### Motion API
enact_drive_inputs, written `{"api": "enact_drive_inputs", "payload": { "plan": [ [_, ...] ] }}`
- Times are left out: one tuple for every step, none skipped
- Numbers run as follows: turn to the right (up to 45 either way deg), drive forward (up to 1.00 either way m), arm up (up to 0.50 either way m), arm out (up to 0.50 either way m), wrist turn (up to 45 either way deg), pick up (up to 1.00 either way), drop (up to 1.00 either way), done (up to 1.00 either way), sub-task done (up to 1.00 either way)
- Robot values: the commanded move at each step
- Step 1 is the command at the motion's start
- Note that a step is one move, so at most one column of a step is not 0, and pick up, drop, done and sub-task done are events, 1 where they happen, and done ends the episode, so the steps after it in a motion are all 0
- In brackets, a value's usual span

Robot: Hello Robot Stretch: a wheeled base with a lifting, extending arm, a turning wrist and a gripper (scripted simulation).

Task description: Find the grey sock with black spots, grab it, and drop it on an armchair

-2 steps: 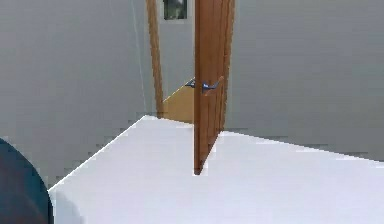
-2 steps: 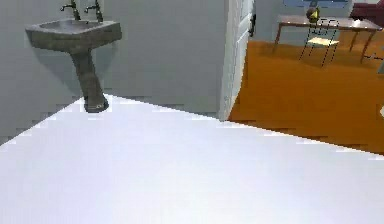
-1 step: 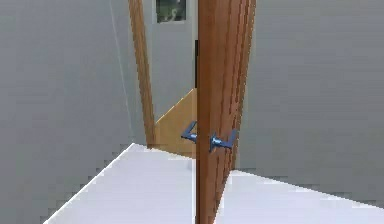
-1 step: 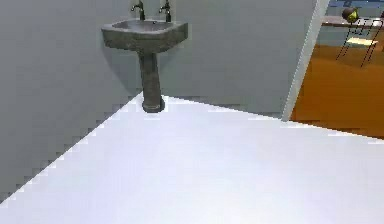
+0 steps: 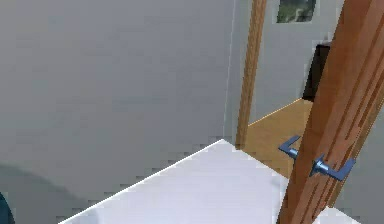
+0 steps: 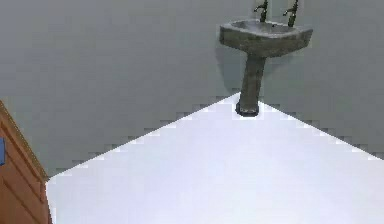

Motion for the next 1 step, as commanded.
{"api": "enact_drive_inputs", "payload": {
  "plan": [
    [-3.0, 0.0, 0.0, 0.0, 0.0, 0.0, 0.0, 0.0, 0.0]
  ]
}}
